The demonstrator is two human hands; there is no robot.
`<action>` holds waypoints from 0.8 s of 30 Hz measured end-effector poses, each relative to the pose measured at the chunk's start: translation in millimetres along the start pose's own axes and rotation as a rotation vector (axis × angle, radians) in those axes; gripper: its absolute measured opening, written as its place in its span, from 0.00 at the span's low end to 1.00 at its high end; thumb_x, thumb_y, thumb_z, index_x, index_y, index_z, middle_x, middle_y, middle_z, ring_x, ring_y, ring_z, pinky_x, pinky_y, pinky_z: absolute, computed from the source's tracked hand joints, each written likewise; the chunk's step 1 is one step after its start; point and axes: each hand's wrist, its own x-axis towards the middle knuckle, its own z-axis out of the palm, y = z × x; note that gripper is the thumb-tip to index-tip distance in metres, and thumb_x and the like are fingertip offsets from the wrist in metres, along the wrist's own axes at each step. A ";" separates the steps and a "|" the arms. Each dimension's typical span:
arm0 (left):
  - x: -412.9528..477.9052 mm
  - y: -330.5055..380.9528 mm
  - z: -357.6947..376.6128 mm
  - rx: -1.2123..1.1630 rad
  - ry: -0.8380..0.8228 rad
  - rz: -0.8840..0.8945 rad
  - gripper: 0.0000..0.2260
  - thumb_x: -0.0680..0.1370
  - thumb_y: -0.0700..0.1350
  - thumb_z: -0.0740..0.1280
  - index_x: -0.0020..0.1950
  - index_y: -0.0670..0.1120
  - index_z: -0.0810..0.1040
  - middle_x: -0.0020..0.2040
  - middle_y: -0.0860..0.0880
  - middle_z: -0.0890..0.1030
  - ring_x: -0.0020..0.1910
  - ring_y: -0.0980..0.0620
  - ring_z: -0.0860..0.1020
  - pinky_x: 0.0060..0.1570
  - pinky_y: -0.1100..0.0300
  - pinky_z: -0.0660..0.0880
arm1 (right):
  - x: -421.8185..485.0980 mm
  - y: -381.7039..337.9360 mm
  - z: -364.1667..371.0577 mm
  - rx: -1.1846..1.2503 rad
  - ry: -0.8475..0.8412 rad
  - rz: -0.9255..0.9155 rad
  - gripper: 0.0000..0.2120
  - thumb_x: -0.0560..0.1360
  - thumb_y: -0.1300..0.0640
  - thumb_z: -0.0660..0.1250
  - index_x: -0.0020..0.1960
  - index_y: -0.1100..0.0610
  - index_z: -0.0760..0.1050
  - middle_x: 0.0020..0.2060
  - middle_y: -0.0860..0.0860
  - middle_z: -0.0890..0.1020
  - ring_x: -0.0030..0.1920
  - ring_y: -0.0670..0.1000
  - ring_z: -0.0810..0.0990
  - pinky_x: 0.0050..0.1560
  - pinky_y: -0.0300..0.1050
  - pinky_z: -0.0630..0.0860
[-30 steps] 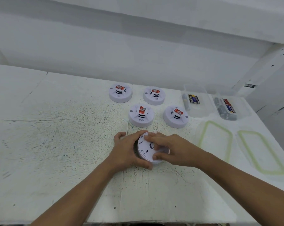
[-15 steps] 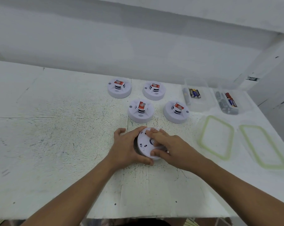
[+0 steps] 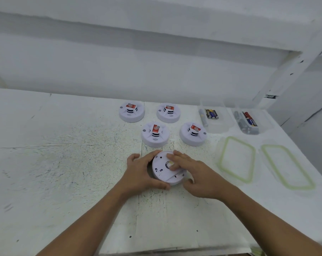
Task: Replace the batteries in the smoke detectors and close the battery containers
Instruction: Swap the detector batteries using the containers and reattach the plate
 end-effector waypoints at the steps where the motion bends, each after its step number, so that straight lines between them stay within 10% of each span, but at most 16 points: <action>1: 0.0 0.4 0.2 -0.012 -0.004 -0.012 0.44 0.57 0.58 0.81 0.68 0.64 0.63 0.55 0.72 0.67 0.55 0.64 0.52 0.71 0.54 0.55 | -2.0 2.1 1.8 -0.013 0.009 -0.014 0.37 0.68 0.65 0.59 0.75 0.49 0.57 0.65 0.41 0.72 0.74 0.35 0.49 0.71 0.33 0.57; 7: 6.2 -11.4 4.4 -0.148 0.063 -0.015 0.31 0.59 0.70 0.72 0.60 0.66 0.74 0.51 0.64 0.78 0.63 0.51 0.65 0.57 0.56 0.70 | -1.0 2.9 6.6 0.420 0.162 0.077 0.23 0.65 0.66 0.70 0.55 0.46 0.77 0.63 0.39 0.76 0.65 0.39 0.72 0.65 0.45 0.72; 15: 8.4 -17.8 5.3 -0.223 0.170 0.131 0.18 0.77 0.66 0.57 0.54 0.59 0.79 0.47 0.55 0.83 0.54 0.44 0.76 0.59 0.37 0.69 | 9.2 -8.1 9.1 0.957 0.415 0.128 0.10 0.78 0.62 0.63 0.58 0.60 0.78 0.50 0.57 0.84 0.50 0.58 0.83 0.50 0.55 0.81; 24: 9.8 -18.4 10.8 -0.219 0.253 0.128 0.12 0.70 0.58 0.61 0.39 0.51 0.74 0.31 0.56 0.71 0.32 0.55 0.67 0.37 0.60 0.65 | 19.0 -10.2 25.9 1.100 0.490 0.215 0.12 0.80 0.61 0.59 0.50 0.59 0.82 0.45 0.61 0.84 0.44 0.60 0.83 0.43 0.56 0.81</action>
